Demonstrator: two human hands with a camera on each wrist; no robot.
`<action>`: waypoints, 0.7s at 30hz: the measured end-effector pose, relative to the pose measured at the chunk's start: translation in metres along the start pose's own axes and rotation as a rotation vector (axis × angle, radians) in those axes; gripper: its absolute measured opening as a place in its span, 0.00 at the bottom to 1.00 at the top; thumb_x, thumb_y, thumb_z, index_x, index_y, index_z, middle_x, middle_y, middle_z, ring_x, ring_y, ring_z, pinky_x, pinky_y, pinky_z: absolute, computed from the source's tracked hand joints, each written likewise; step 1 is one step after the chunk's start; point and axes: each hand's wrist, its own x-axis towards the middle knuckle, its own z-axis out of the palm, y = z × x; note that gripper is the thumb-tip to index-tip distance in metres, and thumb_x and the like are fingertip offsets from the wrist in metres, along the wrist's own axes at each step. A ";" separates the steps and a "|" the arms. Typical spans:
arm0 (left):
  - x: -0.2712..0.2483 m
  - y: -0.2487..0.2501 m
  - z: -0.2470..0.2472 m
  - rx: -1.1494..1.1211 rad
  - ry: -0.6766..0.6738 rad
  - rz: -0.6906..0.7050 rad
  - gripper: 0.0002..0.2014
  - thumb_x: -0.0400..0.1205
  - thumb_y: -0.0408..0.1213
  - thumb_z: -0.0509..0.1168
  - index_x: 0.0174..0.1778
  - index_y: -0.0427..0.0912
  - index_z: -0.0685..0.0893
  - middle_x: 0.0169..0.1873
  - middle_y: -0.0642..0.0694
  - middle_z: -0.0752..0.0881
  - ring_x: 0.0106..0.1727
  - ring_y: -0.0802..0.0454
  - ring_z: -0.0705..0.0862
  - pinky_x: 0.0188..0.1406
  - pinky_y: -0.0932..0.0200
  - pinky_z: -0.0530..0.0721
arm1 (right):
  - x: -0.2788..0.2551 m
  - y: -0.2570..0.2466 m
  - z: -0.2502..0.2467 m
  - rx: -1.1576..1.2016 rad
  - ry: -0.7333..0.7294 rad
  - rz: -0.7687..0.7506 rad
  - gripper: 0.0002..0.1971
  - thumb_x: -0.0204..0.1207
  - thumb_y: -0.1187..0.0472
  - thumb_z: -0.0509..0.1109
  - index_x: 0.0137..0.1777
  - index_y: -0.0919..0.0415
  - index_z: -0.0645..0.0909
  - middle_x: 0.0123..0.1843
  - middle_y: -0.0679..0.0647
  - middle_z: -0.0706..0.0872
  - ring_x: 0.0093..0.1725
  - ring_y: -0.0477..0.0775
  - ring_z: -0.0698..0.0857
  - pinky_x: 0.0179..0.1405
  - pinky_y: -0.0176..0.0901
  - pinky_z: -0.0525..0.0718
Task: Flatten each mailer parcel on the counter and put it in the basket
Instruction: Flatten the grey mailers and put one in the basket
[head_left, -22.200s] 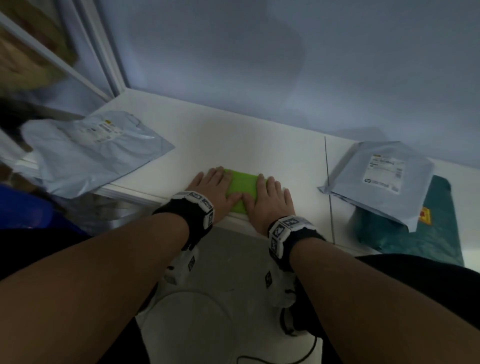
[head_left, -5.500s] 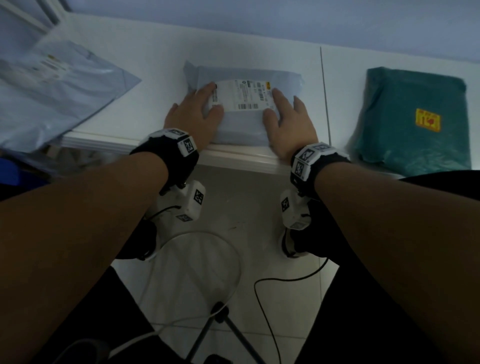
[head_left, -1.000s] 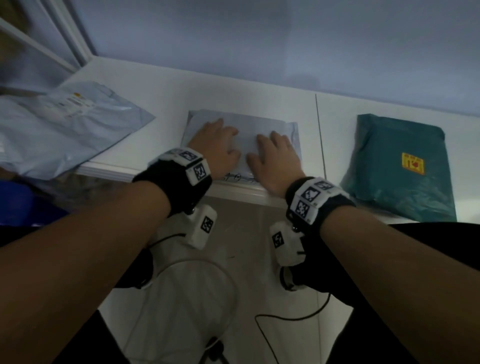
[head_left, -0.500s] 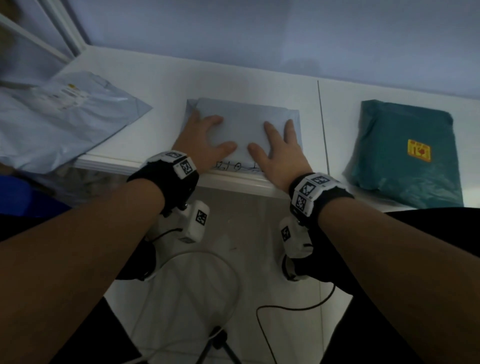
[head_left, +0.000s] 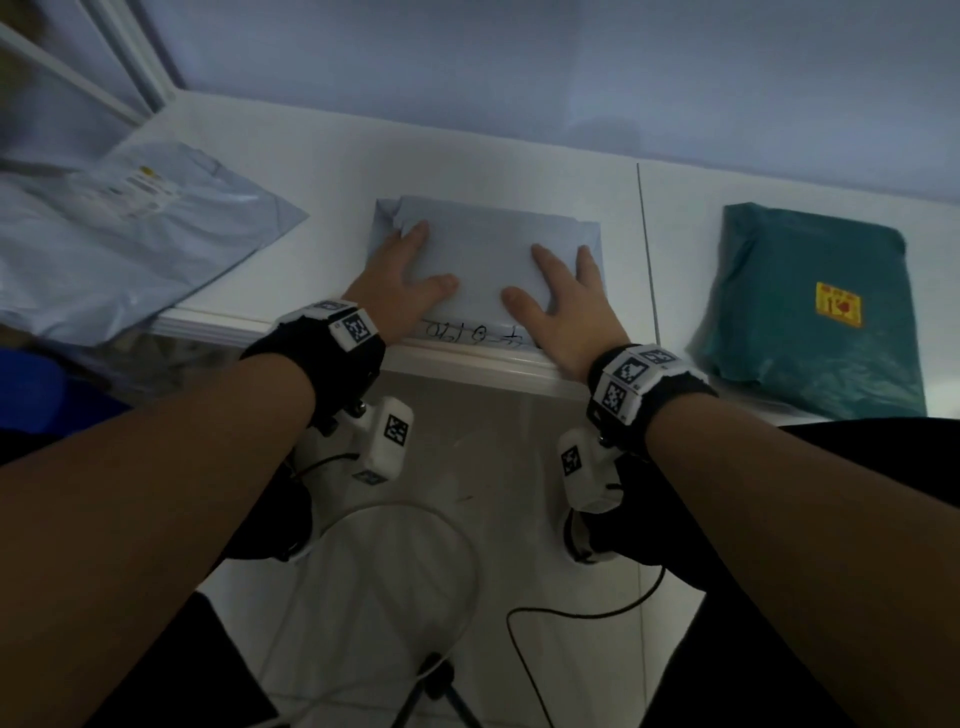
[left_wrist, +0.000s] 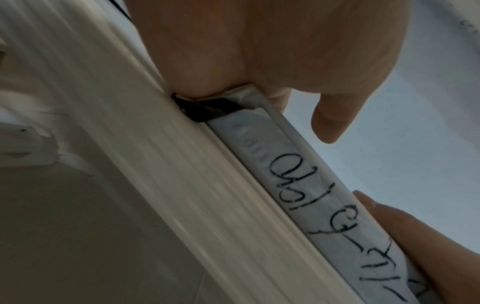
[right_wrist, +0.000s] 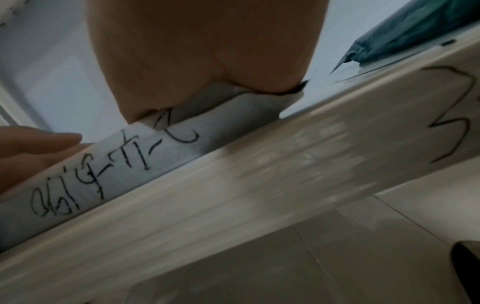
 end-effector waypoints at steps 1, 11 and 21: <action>0.002 0.000 -0.001 -0.019 -0.006 -0.006 0.37 0.83 0.46 0.67 0.84 0.46 0.57 0.84 0.47 0.55 0.83 0.53 0.56 0.68 0.75 0.50 | 0.000 0.001 -0.002 0.007 -0.011 0.002 0.38 0.78 0.32 0.62 0.86 0.41 0.56 0.88 0.57 0.41 0.87 0.56 0.49 0.73 0.35 0.50; -0.001 -0.002 0.003 0.082 -0.021 0.033 0.44 0.75 0.57 0.66 0.85 0.44 0.57 0.84 0.44 0.54 0.83 0.51 0.57 0.70 0.73 0.49 | -0.001 0.005 -0.004 0.016 -0.048 0.011 0.36 0.79 0.31 0.60 0.85 0.35 0.53 0.89 0.57 0.42 0.87 0.55 0.46 0.74 0.38 0.49; -0.004 -0.003 0.004 0.129 -0.005 0.042 0.44 0.71 0.60 0.59 0.84 0.47 0.60 0.83 0.43 0.58 0.82 0.49 0.60 0.73 0.69 0.52 | -0.002 0.004 -0.002 0.050 -0.025 0.005 0.35 0.79 0.32 0.60 0.85 0.36 0.55 0.88 0.57 0.44 0.87 0.55 0.47 0.78 0.41 0.50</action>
